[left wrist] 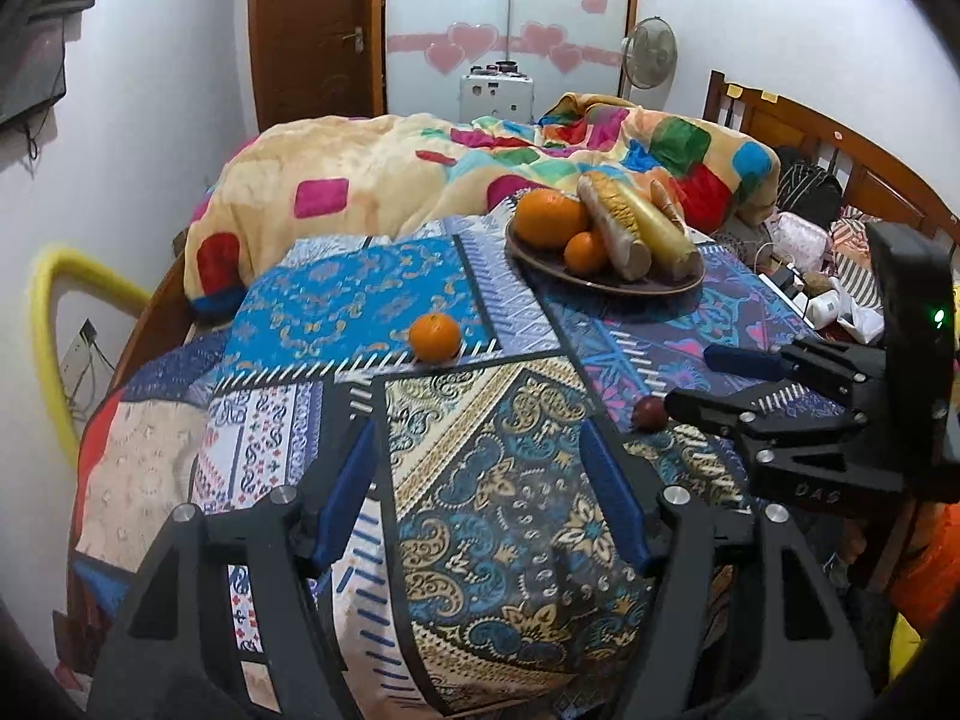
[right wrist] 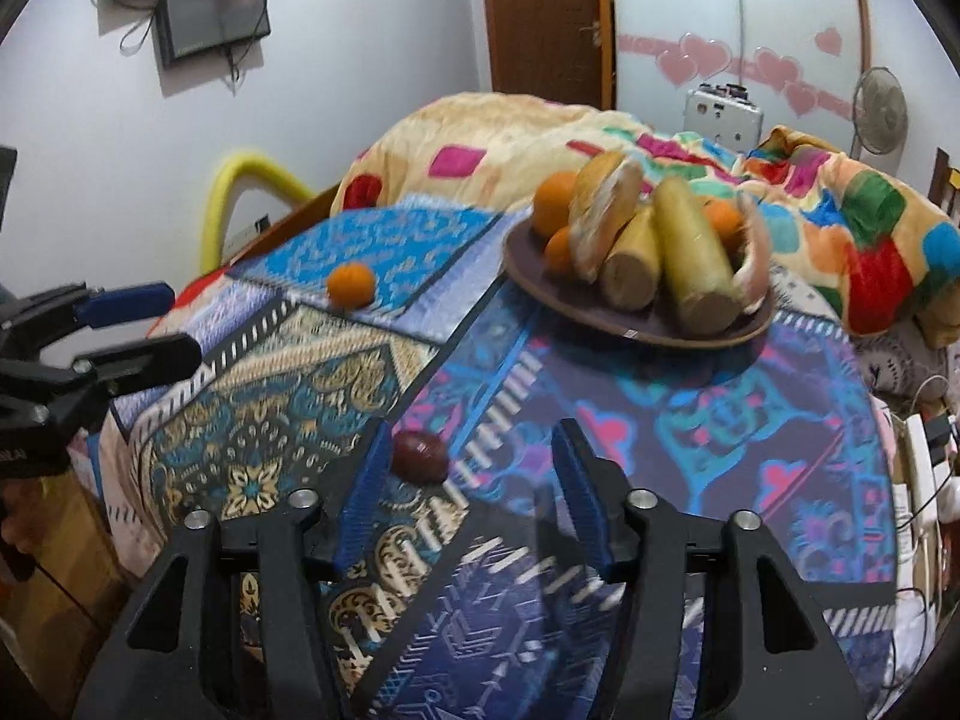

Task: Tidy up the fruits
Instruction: 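Grasp the second red plum with the right tool while the left tool grasps a mandarin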

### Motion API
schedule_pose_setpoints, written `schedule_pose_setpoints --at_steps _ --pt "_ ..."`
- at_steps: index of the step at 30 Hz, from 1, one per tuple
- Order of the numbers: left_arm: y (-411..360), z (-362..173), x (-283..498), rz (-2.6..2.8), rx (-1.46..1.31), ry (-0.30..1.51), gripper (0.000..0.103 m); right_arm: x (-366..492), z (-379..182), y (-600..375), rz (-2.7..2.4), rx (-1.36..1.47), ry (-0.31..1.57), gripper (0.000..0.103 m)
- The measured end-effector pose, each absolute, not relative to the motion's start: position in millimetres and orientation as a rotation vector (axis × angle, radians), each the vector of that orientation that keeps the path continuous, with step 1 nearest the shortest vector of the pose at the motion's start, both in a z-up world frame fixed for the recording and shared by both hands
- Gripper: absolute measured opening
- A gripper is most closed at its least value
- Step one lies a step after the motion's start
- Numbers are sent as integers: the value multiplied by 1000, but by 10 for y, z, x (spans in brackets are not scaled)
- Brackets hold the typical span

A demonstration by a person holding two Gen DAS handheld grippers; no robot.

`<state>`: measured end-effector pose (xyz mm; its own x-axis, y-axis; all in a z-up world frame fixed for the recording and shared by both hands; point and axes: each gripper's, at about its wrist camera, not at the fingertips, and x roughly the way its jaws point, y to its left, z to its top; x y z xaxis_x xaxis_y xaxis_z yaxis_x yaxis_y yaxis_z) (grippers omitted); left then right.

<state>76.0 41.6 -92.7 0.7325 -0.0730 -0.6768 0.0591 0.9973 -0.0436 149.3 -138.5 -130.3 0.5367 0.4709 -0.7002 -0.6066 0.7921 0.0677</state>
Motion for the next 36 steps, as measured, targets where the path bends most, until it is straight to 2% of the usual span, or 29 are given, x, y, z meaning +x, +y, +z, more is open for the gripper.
schedule_pose_setpoints --at_steps 1,5,12,26,36 --pt "433 -941 763 -71 -23 747 69 1512 -1341 -1350 657 -199 785 37" --pt "479 -985 798 -68 -26 754 69 1509 -1377 -1292 679 -198 795 32" --pt "511 -1064 870 -64 -15 767 69 1447 -1396 -1229 725 -198 796 14" --pt "657 -1244 1498 -83 -86 853 67 1735 -1158 -1539 631 -156 731 13" --pt "738 -1405 1980 -102 -124 929 49 2024 -1166 -1832 548 -148 734 13"
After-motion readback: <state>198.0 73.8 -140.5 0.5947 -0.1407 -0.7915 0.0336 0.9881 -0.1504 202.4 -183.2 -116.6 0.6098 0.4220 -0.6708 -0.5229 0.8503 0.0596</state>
